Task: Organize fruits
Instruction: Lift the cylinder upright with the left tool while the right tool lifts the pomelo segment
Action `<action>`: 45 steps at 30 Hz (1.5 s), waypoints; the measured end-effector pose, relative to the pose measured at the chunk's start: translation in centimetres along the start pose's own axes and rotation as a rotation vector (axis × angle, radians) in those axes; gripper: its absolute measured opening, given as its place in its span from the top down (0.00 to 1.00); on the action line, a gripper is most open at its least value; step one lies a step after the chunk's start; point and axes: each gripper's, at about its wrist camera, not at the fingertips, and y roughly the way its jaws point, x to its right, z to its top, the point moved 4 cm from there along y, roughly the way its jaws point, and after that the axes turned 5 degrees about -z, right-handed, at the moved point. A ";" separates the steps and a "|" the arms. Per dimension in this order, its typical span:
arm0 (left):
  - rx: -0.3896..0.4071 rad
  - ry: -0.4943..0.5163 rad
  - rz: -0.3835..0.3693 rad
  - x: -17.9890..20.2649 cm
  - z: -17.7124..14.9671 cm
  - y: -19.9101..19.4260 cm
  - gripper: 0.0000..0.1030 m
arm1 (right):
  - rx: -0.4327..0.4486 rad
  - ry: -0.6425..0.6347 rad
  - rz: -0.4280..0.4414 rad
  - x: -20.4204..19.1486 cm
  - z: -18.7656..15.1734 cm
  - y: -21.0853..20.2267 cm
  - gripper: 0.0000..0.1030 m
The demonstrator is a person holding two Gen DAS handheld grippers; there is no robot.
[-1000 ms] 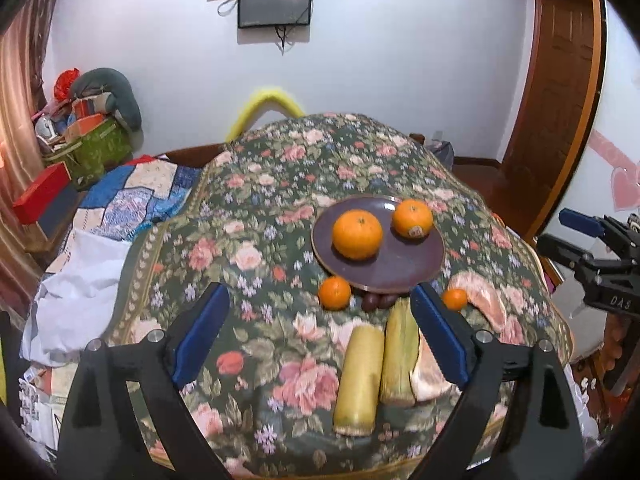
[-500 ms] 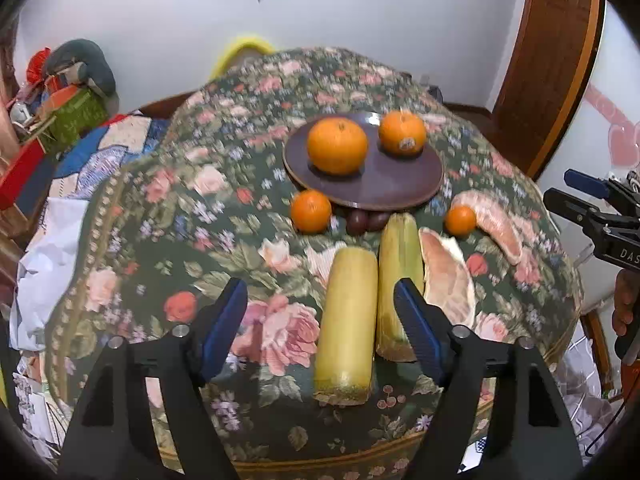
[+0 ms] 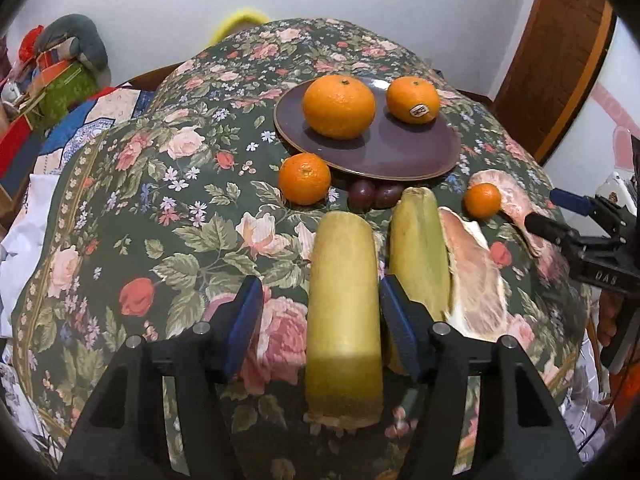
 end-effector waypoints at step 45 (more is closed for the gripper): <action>0.204 -0.022 -0.067 1.4 6.2 -6.6 0.65 | 0.208 0.060 0.064 0.2 5.8 -4.6 0.60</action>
